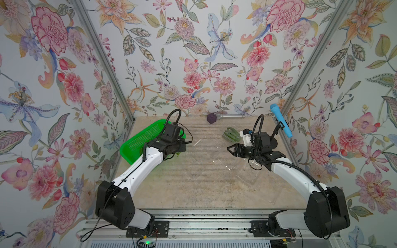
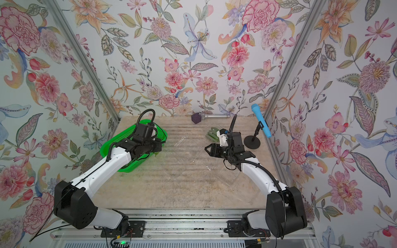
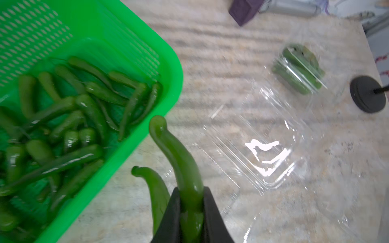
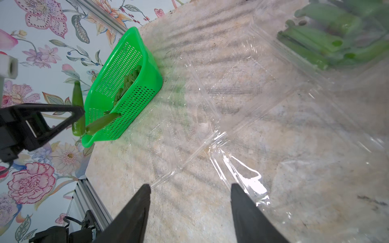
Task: Take small green peppers out of containers
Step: Place the green pepper in the basket.
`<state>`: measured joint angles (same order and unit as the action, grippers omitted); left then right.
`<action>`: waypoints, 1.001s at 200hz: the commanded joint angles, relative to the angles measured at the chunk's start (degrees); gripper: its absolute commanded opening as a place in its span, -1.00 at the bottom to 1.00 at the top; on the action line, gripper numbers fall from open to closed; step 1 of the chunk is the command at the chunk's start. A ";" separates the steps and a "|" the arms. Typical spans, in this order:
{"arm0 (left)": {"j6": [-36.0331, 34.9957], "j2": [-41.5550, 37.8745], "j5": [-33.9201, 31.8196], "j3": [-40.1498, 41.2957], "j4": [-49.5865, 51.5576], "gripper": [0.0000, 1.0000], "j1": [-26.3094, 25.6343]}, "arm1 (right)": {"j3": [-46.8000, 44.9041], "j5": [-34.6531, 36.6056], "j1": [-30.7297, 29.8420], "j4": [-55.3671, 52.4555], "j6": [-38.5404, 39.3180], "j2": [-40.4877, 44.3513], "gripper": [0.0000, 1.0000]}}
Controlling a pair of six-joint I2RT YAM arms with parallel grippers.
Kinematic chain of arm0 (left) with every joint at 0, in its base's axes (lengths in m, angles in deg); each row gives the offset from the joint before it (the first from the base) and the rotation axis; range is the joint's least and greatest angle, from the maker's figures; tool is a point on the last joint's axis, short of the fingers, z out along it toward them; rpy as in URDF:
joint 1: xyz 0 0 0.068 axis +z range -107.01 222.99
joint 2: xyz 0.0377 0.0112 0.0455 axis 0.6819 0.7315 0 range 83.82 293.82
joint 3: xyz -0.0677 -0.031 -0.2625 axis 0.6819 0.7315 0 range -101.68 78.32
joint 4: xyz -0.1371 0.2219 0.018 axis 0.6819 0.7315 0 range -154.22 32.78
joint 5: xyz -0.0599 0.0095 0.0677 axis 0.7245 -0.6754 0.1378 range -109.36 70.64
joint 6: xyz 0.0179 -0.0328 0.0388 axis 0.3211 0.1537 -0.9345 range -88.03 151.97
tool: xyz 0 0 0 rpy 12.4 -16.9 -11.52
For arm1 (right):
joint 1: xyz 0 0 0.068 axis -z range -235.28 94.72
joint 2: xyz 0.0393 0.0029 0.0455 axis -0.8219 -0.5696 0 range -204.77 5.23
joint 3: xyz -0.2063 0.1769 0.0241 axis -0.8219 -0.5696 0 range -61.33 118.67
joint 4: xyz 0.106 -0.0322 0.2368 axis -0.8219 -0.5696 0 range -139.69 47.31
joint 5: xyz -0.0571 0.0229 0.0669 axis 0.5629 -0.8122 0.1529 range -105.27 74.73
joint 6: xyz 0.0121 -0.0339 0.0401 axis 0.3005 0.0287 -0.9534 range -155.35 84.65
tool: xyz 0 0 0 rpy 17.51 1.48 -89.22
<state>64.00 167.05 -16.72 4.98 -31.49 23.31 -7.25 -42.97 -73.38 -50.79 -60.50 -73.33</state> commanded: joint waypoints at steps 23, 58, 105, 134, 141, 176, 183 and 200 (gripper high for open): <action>-7.56 0.39 2.60 -12.00 5.78 -0.86 13.26 | 5.33 -1.05 -1.75 1.31 -0.75 -5.23 0.25; -9.85 6.86 3.25 -13.73 4.79 -0.87 21.92 | 7.35 -1.41 -2.79 1.86 -0.71 -8.38 0.25; -9.98 15.54 5.86 -7.73 -1.19 -0.84 27.12 | 7.27 -1.70 -1.90 1.68 0.12 -9.04 0.27; -9.82 17.60 6.35 -5.94 -3.89 -0.24 27.25 | 6.74 -2.53 -0.22 1.46 1.16 -9.16 0.27; -9.73 17.68 6.32 -6.19 -3.86 -0.20 27.23 | 6.81 -2.60 0.42 1.27 1.54 -9.09 0.27; -8.58 14.11 7.74 -5.73 -6.68 -0.13 27.11 | 7.60 -1.05 5.74 0.72 2.11 -8.45 0.29; -8.18 12.93 7.74 -5.39 -7.21 -0.12 27.00 | 8.20 -0.10 6.96 0.41 2.03 -8.66 0.29; -7.86 10.05 7.78 -4.98 -8.01 -0.11 25.83 | 10.64 3.31 9.71 -1.77 1.53 -9.79 0.30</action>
<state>55.34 183.20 -10.01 -0.53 -36.45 50.57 -0.82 -43.89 -66.94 -50.49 -59.39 -81.90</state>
